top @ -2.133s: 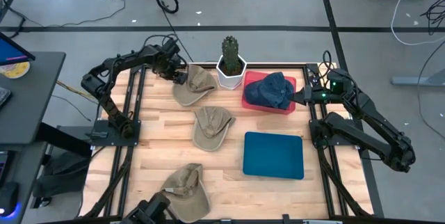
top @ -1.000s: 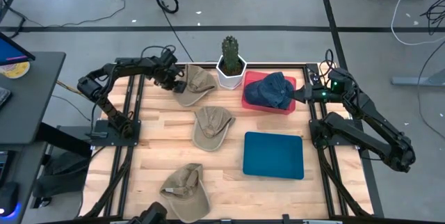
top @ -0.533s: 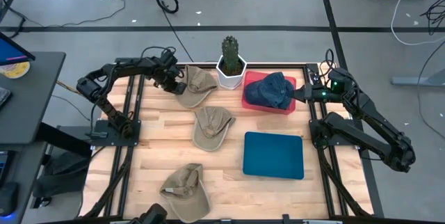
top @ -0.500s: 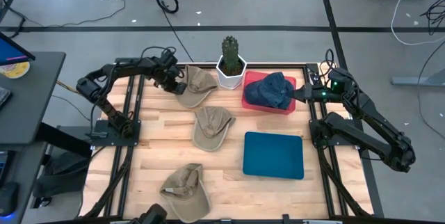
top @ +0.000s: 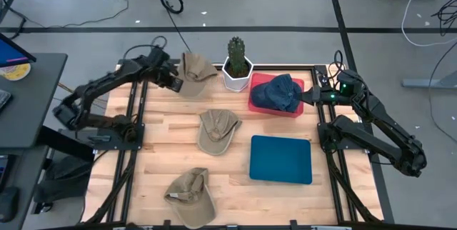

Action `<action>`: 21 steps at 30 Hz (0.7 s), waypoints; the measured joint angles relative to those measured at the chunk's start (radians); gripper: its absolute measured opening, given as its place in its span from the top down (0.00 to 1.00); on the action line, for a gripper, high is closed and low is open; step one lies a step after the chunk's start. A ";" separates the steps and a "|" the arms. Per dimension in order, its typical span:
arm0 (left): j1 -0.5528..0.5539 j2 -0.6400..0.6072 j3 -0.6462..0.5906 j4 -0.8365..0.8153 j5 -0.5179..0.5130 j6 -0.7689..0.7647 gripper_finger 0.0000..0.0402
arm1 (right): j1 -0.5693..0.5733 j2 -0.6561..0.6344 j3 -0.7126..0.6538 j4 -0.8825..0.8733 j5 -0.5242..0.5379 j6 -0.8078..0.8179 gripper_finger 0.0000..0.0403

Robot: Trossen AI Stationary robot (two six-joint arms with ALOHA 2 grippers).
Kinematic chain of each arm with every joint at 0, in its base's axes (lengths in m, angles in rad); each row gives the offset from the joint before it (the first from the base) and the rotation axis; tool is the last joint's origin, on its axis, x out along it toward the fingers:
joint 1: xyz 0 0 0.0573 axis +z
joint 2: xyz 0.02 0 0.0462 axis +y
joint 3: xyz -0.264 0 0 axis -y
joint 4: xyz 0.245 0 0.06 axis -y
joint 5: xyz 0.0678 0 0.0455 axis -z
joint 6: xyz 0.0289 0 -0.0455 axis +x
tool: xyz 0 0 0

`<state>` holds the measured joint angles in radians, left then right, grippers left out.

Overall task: Pick & Place hat
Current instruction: Put the top brown cap into the blue bin

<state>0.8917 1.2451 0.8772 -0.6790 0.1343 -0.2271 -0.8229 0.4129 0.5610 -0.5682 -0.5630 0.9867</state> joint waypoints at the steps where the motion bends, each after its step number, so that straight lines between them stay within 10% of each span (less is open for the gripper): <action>1: 0.000 -0.033 0.000 -0.011 -0.024 -0.004 0.97 | 0.000 0.000 0.000 0.000 -0.001 0.000 0.56; 21: -0.110 -0.462 0.000 0.072 -0.288 -0.058 0.97 | 0.000 0.000 0.000 0.026 -0.003 0.043 0.56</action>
<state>0.7820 0.7832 0.8772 -0.6066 -0.1538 -0.2852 -0.8227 0.4129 0.5610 -0.5424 -0.5659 1.0300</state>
